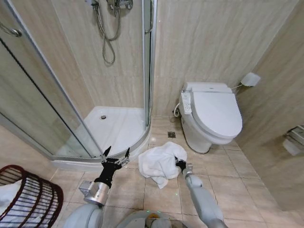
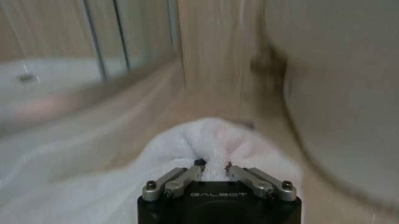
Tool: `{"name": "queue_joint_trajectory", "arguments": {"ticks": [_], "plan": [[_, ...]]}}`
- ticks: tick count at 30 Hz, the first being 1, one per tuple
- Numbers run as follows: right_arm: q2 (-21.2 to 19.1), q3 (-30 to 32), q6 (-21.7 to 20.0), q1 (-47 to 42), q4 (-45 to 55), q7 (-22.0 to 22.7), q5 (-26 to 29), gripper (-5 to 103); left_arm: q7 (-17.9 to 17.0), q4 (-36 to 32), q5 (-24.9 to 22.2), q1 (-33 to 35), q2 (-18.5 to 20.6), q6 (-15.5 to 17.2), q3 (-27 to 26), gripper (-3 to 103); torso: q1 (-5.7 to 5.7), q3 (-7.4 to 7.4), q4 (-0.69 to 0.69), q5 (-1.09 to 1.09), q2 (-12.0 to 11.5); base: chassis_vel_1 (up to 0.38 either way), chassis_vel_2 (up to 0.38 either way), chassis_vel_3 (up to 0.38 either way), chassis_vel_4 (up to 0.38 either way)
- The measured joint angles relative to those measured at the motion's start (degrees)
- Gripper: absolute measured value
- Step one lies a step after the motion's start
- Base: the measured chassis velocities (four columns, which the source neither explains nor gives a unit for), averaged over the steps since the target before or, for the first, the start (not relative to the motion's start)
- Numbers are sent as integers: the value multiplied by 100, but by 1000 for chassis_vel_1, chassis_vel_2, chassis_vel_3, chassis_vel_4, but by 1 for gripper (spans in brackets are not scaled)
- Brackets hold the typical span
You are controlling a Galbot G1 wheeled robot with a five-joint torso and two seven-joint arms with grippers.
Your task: Discard the used towel into the hamper.
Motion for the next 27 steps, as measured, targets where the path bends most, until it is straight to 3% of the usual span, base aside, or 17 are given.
{"name": "queue_joint_trajectory", "arguments": {"ticks": [11, 16, 20, 27], "plan": [[-364, 182, 332, -1272, 2641, -30, 337, 7, 0, 0, 0, 0, 1, 0, 1, 100, 0, 0, 0, 1, 0, 0, 0, 0, 0], [-647, 280, 222, -1733, 3913, 89, 536, 7, 0, 0, 0, 0, 2, 0, 1, 100, 0, 0, 0, 2, 0, 0, 0, 0, 0], [-915, 481, 56, -2049, 4868, 158, 806, 7, 0, 0, 0, 0, 2, 0, 1, 100, 0, -1, 0, 4, 0, 0, 0, 0, 0], [-1396, 1389, -80, -2723, 6475, 288, 1741, 7, 0, 0, 0, 0, 2, 0, 0, 100, 0, -1, -1, 3, 0, 0, 0, 0, 0]]}}
